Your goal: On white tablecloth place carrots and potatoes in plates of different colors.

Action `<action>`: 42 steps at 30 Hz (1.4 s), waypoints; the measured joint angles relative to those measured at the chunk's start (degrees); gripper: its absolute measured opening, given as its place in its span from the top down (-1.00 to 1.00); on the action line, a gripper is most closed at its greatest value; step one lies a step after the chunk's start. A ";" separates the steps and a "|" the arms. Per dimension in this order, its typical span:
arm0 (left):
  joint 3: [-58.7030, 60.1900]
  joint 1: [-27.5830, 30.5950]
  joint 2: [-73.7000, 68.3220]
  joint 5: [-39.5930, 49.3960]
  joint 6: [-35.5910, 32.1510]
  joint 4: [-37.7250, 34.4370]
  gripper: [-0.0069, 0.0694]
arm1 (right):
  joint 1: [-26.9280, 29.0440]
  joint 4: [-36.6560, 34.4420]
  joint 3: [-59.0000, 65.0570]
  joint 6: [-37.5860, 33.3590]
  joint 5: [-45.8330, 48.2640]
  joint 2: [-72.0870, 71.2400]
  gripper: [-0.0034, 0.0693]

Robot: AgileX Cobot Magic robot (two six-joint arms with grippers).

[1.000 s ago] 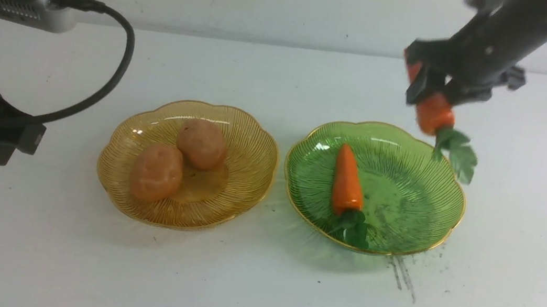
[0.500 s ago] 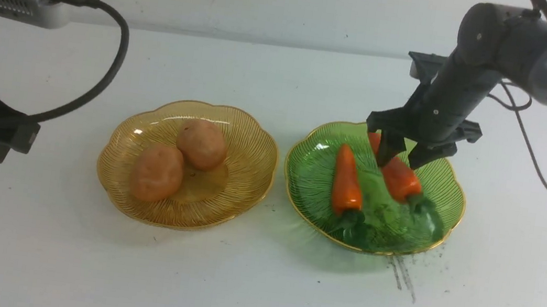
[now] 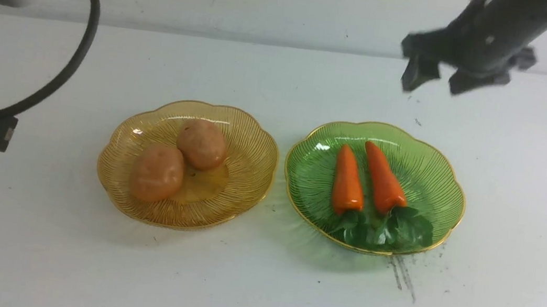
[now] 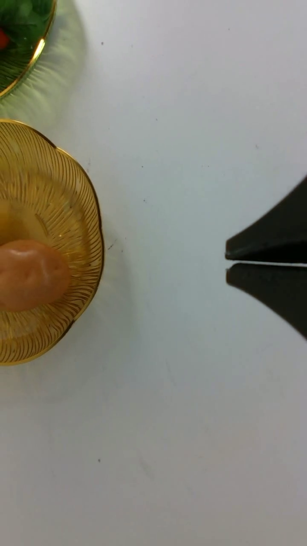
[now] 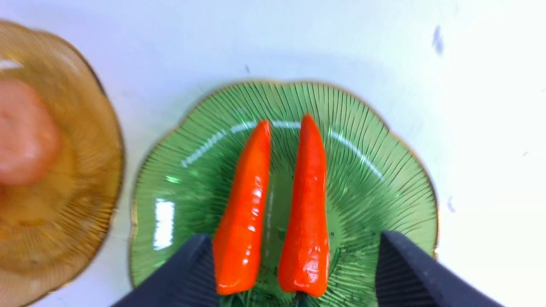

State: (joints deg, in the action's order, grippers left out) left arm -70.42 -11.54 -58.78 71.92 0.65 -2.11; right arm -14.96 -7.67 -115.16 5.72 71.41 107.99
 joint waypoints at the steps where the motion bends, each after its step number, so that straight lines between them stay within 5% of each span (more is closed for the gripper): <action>1: 0.00 0.00 0.37 0.00 0.00 -0.12 0.83 | 0.00 0.09 0.00 0.05 0.07 -2.95 -0.14; 2: 0.00 0.00 0.46 0.00 0.00 -0.10 0.83 | 0.00 0.10 0.00 0.05 0.07 -4.40 -0.11; 6: 0.00 0.00 2.25 0.00 -0.02 -0.22 0.83 | 0.00 0.75 2.37 0.91 0.30 -21.52 0.70; 11: 0.00 0.00 3.21 0.05 -0.02 -0.22 0.83 | 0.00 4.28 17.88 1.56 -6.97 -43.99 0.93; 19: 0.00 0.00 3.26 0.05 -0.07 -0.25 0.83 | 0.00 10.81 60.85 3.73 -45.77 -83.72 0.94; 32: 0.63 0.00 6.13 0.05 -0.07 -1.42 0.83 | 0.00 11.03 82.07 4.94 -57.37 -105.13 0.94; 42: 17.51 0.00 31.40 -7.61 0.12 -1.75 0.83 | 0.00 11.26 83.44 4.94 -52.74 -109.07 0.94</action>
State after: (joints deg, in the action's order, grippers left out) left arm -52.91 -11.54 -27.38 64.31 0.78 -3.86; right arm -14.96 3.59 -31.72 10.66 18.67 -1.08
